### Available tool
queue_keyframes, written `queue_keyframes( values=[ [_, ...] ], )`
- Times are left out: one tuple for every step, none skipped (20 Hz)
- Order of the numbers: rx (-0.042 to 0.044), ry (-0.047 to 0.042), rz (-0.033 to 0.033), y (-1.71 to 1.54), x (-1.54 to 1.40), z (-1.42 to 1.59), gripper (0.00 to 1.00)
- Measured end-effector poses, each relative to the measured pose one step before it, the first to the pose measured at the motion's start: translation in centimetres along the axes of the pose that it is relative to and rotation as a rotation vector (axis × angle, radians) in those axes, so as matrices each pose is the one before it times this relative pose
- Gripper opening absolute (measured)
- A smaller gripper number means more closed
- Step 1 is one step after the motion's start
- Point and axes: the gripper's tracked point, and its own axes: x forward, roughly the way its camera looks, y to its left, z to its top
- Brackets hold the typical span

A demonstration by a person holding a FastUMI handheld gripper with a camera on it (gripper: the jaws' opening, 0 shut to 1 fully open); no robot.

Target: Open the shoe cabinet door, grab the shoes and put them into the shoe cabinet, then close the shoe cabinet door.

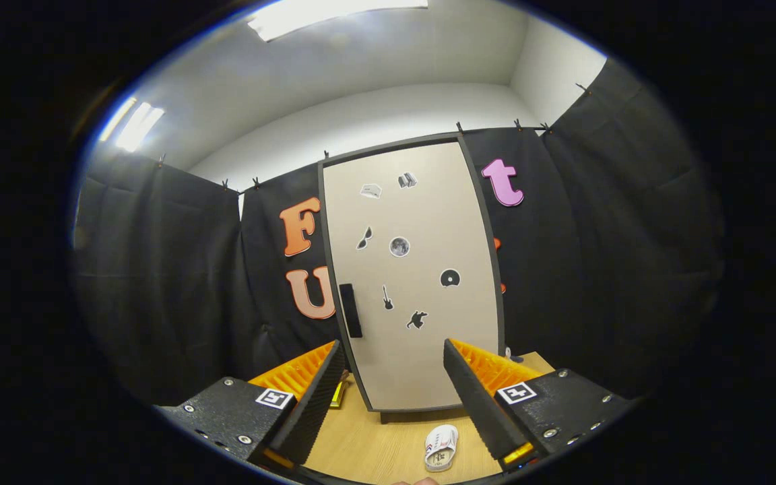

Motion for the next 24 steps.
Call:
queue_keyframes(
  values=[
    [-0.00395, -0.00007, -0.00292, 0.759, 0.648, 0.024, 0.94],
    [-0.00104, -0.00206, 0.00039, 0.707, 0.561, 0.046, 0.95],
    [-0.00029, 0.00118, 0.00016, 0.527, 0.410, -0.022, 0.95],
    [-0.00155, 0.00363, 0.00098, 0.385, 0.174, -0.166, 0.95],
    [-0.00364, 0.00417, -0.00308, 0.376, 0.281, -0.174, 0.95],
    [-0.00218, 0.00041, -0.00392, 0.366, 0.291, -0.051, 0.95],
    [-0.00011, -0.00164, -0.00142, 0.539, 0.377, -0.068, 0.95],
    [-0.00304, -0.00078, -0.00431, 0.452, 0.378, -0.075, 0.95],
    [-0.00470, -0.00236, -0.00677, 0.297, 0.423, -0.049, 0.95],
    [-0.00366, -0.00050, -0.00386, 0.465, 0.396, -0.052, 0.95],
    [-0.00337, 0.00034, -0.00337, 0.422, 0.439, -0.077, 0.95],
    [-0.00482, 0.00113, -0.00397, 0.363, 0.537, -0.101, 0.95],
    [-0.00588, 0.00262, -0.00378, 0.309, 0.413, -0.039, 0.95],
    [-0.00205, 0.00075, -0.00355, 0.326, 0.478, -0.024, 0.95],
    [0.00332, -0.00016, -0.00159, 0.411, 0.515, -0.065, 0.95],
    [0.00318, 0.00113, -0.00173, 0.378, 0.474, -0.064, 0.95],
    [-0.00014, -0.00028, -0.00401, 0.328, 0.408, -0.058, 0.95],
    [-0.00269, -0.00057, -0.00394, 0.277, 0.342, -0.025, 0.95],
    [-0.00141, -0.00088, -0.00314, 0.280, 0.408, 0.032, 0.95],
    [0.00128, 0.00168, -0.00311, 0.314, 0.363, -0.025, 0.95],
    [0.00020, 0.00165, -0.00277, 0.295, 0.461, -0.015, 0.95],
    [-0.00159, 0.00066, -0.00724, 0.238, 0.650, -0.225, 0.95],
    [-0.00170, 0.00198, -0.00695, 0.174, 0.604, -0.138, 0.95],
    [0.00120, 0.00247, -0.00352, 0.221, 0.613, -0.191, 0.95]
  ],
)
